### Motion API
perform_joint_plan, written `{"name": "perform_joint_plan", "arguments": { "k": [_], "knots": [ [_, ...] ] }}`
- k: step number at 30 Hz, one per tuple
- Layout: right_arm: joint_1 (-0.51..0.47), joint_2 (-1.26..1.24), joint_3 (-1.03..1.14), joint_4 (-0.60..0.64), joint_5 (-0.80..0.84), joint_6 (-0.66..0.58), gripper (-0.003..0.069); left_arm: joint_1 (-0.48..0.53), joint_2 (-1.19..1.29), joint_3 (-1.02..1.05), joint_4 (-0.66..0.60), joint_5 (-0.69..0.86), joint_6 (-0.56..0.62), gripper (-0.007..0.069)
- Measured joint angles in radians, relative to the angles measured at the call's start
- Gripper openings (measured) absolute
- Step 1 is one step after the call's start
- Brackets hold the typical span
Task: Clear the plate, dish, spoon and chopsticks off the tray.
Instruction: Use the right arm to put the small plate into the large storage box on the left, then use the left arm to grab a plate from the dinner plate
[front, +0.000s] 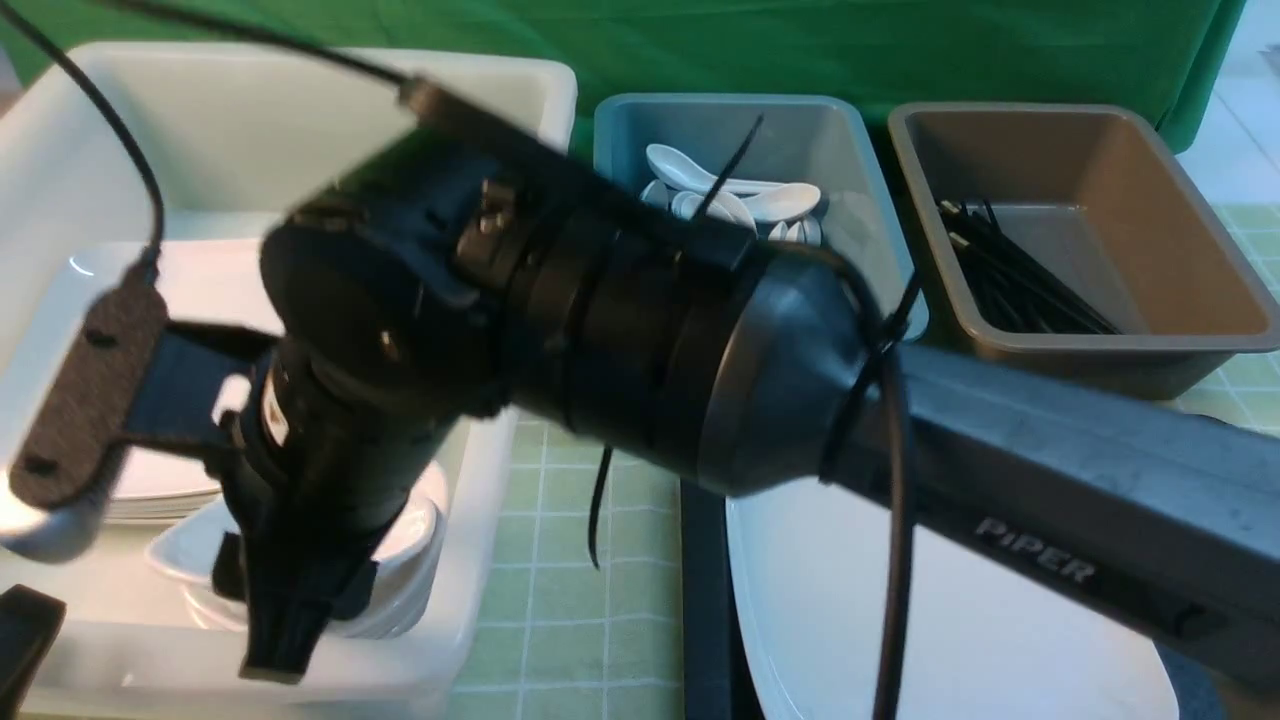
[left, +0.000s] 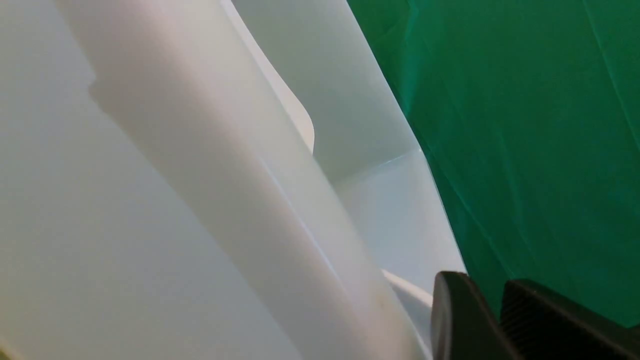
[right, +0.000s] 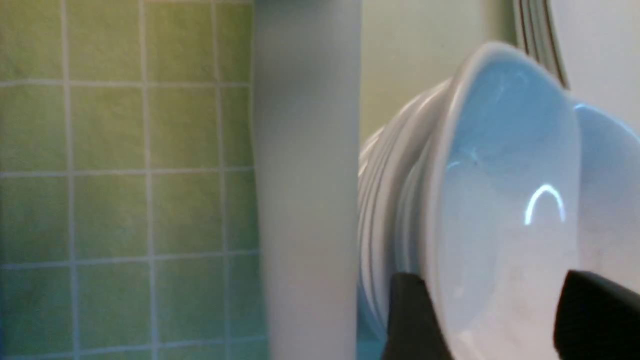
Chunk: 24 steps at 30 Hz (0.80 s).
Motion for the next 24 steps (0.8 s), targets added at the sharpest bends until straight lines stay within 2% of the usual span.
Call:
{"name": "perform_joint_plan", "arguments": {
  "k": [4, 9, 11, 13, 14, 16, 17, 19, 24],
  "knots": [
    [0.000, -0.001, -0.139, -0.015, 0.132, 0.001, 0.0382, 0.000, 0.000, 0.000, 0.000, -0.004, 0.000, 0.0128],
    [0.000, -0.017, -0.209, -0.062, 0.156, 0.004, 0.0372, 0.000, 0.000, 0.000, 0.000, -0.004, 0.000, 0.0129],
    [0.000, -0.037, -0.208, -0.106, 0.163, 0.029, 0.0318, 0.000, 0.000, 0.000, -0.001, -0.004, 0.000, 0.0129],
    [0.000, -0.065, -0.208, -0.198, 0.165, 0.077, 0.0208, 0.000, 0.000, 0.000, -0.001, -0.004, 0.000, 0.0132],
    [0.000, -0.073, -0.208, -0.208, 0.166, 0.082, 0.0186, 0.000, 0.000, 0.000, -0.001, -0.004, 0.000, 0.0132],
    [0.000, -0.122, -0.208, -0.327, 0.167, 0.137, 0.0071, 0.000, 0.000, 0.000, -0.005, -0.004, 0.000, 0.0135],
    [0.000, -0.163, -0.208, -0.375, 0.167, 0.163, 0.0036, 0.000, 0.000, 0.000, -0.013, -0.004, 0.000, 0.0135],
    [-0.006, -0.231, -0.208, -0.418, 0.167, 0.200, 0.0010, 0.000, 0.000, 0.000, -0.044, 0.001, 0.000, 0.0135],
    [-0.017, -0.392, -0.196, -0.441, 0.165, 0.265, 0.0000, 0.000, 0.000, 0.000, -0.079, 0.038, 0.000, 0.0135]
  ]
}}
